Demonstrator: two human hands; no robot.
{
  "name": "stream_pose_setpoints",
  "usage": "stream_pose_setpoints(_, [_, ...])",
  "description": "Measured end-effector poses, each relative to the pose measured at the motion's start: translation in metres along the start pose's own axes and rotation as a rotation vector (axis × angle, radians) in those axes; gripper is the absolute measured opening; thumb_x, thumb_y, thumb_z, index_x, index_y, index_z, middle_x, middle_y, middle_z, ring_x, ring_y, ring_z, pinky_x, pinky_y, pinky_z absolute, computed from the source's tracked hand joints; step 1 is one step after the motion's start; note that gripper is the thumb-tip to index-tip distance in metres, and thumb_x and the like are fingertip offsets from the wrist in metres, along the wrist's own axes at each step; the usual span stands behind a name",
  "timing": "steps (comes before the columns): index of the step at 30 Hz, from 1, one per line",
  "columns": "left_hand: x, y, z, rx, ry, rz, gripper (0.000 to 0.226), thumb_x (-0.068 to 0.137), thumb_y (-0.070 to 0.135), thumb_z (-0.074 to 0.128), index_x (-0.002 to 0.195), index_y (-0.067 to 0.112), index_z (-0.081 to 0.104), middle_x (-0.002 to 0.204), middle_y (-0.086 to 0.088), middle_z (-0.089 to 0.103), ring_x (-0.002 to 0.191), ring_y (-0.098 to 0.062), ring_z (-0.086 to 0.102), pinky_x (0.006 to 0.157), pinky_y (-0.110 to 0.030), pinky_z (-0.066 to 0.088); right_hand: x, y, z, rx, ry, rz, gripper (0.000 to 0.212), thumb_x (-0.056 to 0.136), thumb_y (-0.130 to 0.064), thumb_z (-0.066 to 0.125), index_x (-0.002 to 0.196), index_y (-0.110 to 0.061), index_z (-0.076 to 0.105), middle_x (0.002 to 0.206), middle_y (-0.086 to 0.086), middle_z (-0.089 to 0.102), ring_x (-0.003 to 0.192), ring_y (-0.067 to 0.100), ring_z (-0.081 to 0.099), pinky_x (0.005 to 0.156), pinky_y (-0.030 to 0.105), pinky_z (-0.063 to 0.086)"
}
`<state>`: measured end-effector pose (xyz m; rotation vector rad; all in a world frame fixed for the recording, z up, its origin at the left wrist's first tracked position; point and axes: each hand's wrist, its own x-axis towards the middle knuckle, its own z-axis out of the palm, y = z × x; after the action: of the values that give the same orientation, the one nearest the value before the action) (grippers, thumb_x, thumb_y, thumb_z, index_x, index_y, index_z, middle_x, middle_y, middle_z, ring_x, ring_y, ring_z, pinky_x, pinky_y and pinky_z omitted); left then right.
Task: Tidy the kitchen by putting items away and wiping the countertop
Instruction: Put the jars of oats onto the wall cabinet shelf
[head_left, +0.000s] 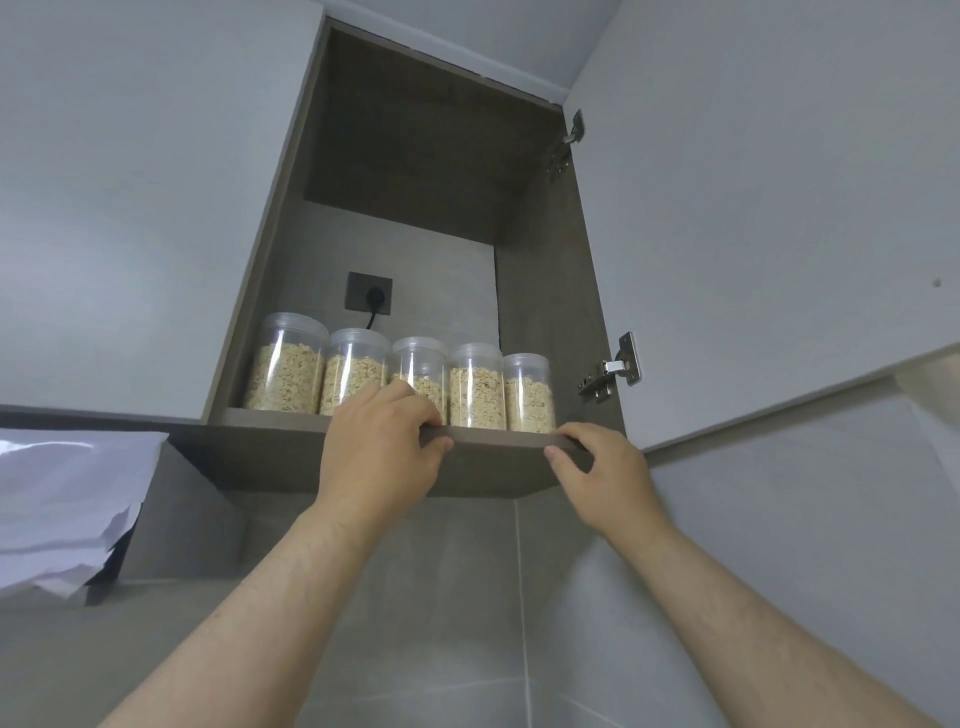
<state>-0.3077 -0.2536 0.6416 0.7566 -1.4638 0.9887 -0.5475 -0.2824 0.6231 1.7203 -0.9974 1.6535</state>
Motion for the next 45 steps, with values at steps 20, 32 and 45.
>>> stream_pose_setpoints(20, [0.004,0.020,-0.033,0.106,-0.389,-0.078,0.031,0.083,0.029,0.063,0.111,0.017,0.064,0.110,0.000,0.054,0.104,-0.023,0.047,0.087,-0.032,0.041,-0.014,-0.055,-0.062,-0.106,-0.445,0.264,0.040,0.090,-0.029,0.056,0.129,-0.022,0.058,0.125,-0.001,0.061,0.117,0.020,0.056,0.085,0.026,0.041])
stream_pose_setpoints(32, [-0.046,0.101,-0.092,-0.081,-0.785,-0.190,0.043,0.088,0.033,0.061,0.130,0.028,0.057,0.139,0.009,0.050,0.127,-0.012,0.048,0.102,-0.024,0.038,-0.068,-0.055,-0.200,0.625,0.185,0.427,0.015,0.089,-0.004,0.059,0.085,-0.015,0.068,0.077,0.004,0.068,0.073,0.018,0.063,0.068,0.034,0.054])
stream_pose_setpoints(45, [-0.020,0.188,-0.188,-0.139,-0.689,-0.091,0.031,0.090,0.036,0.058,0.119,0.031,0.064,0.120,0.017,0.060,0.112,-0.004,0.055,0.097,-0.027,0.046,-0.053,-0.081,-0.298,0.766,0.513,0.323,0.011,0.090,-0.017,0.059,0.082,-0.023,0.058,0.075,-0.012,0.063,0.074,0.009,0.060,0.087,0.043,0.055])
